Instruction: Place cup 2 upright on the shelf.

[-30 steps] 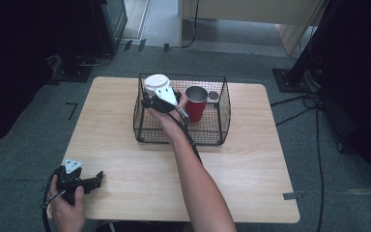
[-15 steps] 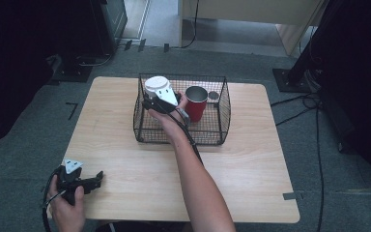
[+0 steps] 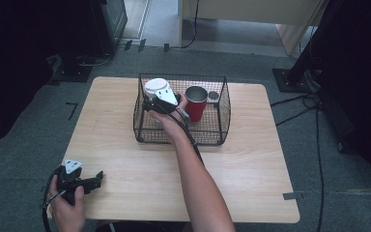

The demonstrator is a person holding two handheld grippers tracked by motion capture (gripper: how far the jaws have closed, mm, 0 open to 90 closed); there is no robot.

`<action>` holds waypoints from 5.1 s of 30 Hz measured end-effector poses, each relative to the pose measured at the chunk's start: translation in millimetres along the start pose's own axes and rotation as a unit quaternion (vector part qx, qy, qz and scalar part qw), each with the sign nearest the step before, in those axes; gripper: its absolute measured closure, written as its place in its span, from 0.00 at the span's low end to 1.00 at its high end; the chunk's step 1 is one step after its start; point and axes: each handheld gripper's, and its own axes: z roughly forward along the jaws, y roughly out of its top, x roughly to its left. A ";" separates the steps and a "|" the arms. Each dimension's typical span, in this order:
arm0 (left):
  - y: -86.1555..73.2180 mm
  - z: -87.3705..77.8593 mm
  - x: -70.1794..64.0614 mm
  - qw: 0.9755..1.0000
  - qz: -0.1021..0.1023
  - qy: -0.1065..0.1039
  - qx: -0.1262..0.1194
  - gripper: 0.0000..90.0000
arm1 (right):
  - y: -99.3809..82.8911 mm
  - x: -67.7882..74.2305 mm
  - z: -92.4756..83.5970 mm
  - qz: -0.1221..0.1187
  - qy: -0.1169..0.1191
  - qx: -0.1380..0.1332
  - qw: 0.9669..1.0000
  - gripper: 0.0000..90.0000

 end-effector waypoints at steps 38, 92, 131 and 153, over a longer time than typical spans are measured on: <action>0.0 0.1 0.0 1.000 0.000 0.000 -0.001 0.00 | 28.8 -1.6 -22.6 -0.010 0.040 -0.053 0.998 0.00; 0.0 0.1 -0.1 1.000 0.000 0.000 0.000 0.00 | 19.1 -74.8 -140.6 -0.031 0.028 -0.080 0.996 0.00; -0.1 0.1 0.0 1.000 0.000 0.000 0.000 0.00 | -31.6 -147.4 -215.9 -0.016 -0.033 -0.059 0.998 0.00; -0.1 0.1 -0.1 1.000 0.000 0.000 0.000 0.00 | -75.5 -183.8 -244.2 -0.003 -0.074 -0.023 0.997 0.00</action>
